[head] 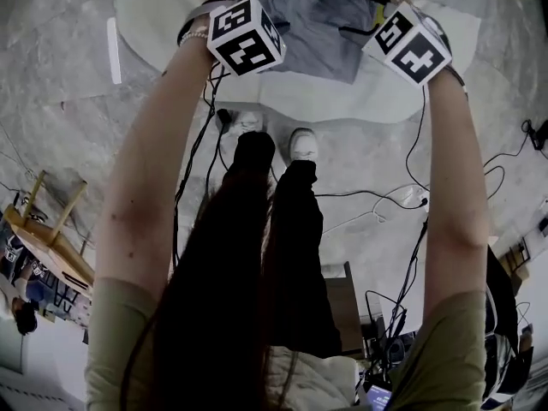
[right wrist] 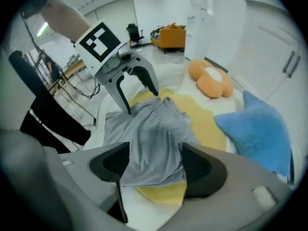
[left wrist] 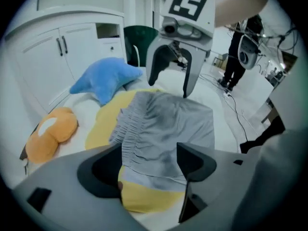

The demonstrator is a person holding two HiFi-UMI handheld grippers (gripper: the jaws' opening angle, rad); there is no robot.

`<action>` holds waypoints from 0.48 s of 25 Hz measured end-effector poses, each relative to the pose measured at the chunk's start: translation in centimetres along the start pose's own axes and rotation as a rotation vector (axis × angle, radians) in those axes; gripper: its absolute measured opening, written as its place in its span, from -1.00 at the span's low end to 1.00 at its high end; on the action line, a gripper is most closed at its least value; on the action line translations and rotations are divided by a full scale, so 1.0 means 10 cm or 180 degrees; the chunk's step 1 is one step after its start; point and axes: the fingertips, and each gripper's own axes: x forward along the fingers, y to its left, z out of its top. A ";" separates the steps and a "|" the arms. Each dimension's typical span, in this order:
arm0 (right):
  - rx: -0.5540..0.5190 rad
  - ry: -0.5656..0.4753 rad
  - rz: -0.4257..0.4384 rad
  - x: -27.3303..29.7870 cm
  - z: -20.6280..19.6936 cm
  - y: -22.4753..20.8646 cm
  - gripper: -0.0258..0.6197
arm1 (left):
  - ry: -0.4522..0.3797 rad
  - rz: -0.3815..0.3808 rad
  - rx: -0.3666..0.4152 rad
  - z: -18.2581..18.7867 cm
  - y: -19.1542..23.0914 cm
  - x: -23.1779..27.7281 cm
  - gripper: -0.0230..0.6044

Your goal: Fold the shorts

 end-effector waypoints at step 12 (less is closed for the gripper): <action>0.1930 -0.2175 -0.0753 -2.74 0.56 0.51 0.12 | -0.1459 0.0865 -0.2177 0.86 -0.24 -2.58 0.16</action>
